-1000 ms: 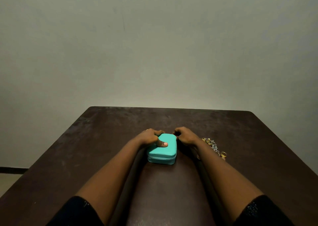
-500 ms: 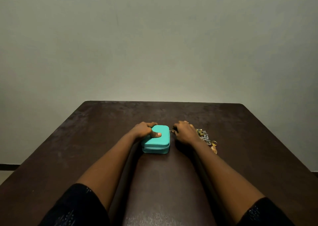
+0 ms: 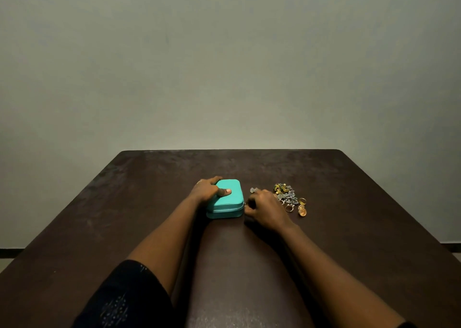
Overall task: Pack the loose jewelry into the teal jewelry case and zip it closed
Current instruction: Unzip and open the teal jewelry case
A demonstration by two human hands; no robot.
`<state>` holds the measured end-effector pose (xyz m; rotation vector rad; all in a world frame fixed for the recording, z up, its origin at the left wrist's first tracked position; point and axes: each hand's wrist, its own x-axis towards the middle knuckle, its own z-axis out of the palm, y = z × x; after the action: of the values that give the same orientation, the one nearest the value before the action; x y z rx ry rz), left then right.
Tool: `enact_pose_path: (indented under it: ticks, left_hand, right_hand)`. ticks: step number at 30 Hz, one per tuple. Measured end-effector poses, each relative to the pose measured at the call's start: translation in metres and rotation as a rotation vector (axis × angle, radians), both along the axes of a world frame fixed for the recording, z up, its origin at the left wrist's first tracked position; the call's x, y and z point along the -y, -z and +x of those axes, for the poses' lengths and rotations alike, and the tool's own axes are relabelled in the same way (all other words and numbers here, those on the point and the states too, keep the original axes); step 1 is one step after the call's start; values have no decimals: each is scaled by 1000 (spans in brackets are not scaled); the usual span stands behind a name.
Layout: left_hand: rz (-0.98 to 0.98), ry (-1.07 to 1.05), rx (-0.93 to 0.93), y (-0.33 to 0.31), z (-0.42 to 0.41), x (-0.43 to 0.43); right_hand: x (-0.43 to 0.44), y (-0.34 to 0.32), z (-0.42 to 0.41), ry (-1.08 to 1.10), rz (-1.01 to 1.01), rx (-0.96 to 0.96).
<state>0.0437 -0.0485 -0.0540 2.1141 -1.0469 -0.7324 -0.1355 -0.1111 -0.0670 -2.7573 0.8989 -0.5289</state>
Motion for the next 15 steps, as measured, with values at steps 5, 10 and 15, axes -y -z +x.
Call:
enact_pose_path:
  ticks: [5, 10, 15]
  left_hand:
    - [-10, -32, 16, 2, -4, -3]
    - [-14, -43, 24, 4, -3, -1]
    - [-35, -61, -11, 7, -4, -2]
  right_hand:
    - [-13, 6, -6, 23, 41, 77]
    - [-28, 12, 0, -24, 30, 70]
    - [-47, 17, 17, -66, 0, 81]
